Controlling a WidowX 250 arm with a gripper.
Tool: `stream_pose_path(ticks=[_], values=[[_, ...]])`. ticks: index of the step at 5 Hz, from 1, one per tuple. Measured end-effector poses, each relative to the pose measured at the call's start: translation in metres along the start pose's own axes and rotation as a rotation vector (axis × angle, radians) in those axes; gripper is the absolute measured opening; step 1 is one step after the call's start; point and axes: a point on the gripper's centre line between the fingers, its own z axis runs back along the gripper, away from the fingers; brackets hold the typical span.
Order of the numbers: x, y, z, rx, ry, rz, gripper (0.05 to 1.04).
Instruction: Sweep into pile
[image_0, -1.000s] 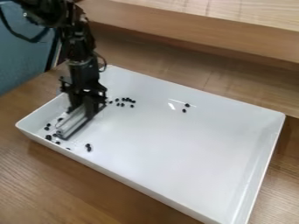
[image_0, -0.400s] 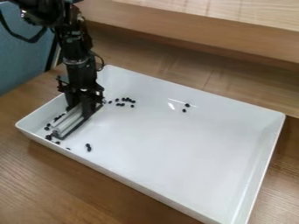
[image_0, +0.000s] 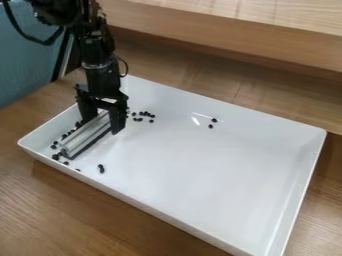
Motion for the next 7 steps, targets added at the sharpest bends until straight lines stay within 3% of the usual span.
stream_pose_path(ticks=[1,2,3,4,7], values=[[0.003,-0.005,0.007,-0.036,-0.002,0.007,0.999],[0.008,-0.004,0.035,-0.012,-0.002,0.045,0.999],[0.017,-0.026,0.061,0.045,0.015,0.032,0.999],[0.024,-0.054,0.065,0.043,0.019,-0.052,0.999],[0.042,-0.157,0.077,-0.019,-0.042,-0.351,0.999]])
